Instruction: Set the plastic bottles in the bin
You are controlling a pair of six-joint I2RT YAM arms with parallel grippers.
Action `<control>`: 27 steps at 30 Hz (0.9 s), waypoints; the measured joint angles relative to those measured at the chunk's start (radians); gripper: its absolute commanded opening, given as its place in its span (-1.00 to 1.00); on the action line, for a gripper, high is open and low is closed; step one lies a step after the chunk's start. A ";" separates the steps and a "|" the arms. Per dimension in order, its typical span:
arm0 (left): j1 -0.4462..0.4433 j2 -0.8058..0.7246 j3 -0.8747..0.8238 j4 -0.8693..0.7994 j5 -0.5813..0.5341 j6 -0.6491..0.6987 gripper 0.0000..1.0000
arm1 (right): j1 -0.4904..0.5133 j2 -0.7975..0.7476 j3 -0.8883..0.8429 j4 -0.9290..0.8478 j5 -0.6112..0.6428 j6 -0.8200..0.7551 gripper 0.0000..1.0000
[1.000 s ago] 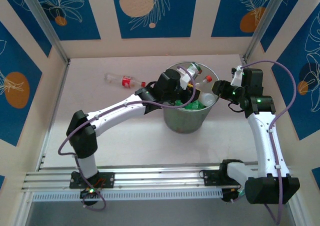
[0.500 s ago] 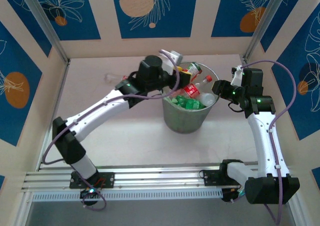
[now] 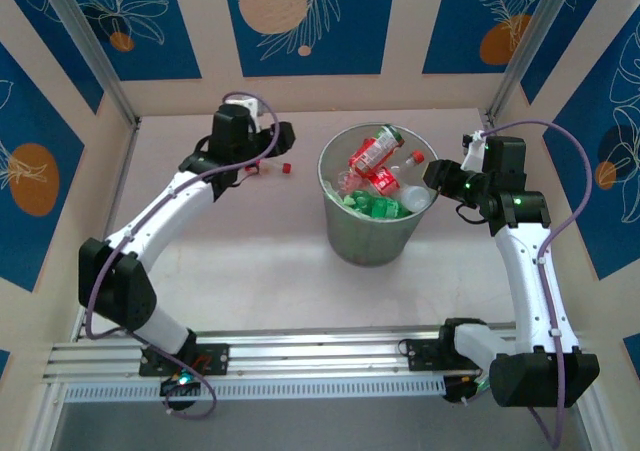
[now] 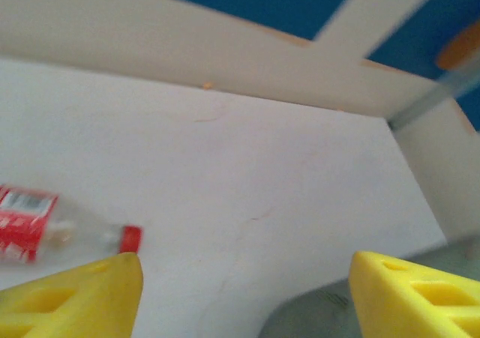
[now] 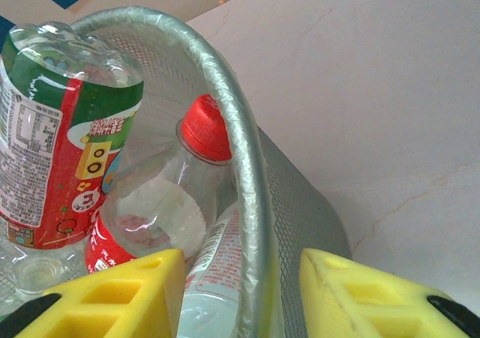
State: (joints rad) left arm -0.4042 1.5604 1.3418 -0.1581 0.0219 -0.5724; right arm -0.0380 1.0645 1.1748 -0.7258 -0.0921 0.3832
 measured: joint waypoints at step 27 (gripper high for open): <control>0.186 0.556 0.237 -0.104 -0.085 -0.641 0.78 | -0.004 -0.001 -0.019 -0.004 -0.002 0.000 -0.09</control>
State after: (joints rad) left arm -0.2180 2.1166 1.5787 -0.2619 -0.0635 -1.2137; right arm -0.0418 1.0637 1.1553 -0.7296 -0.0940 0.3828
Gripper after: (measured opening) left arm 0.900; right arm 0.456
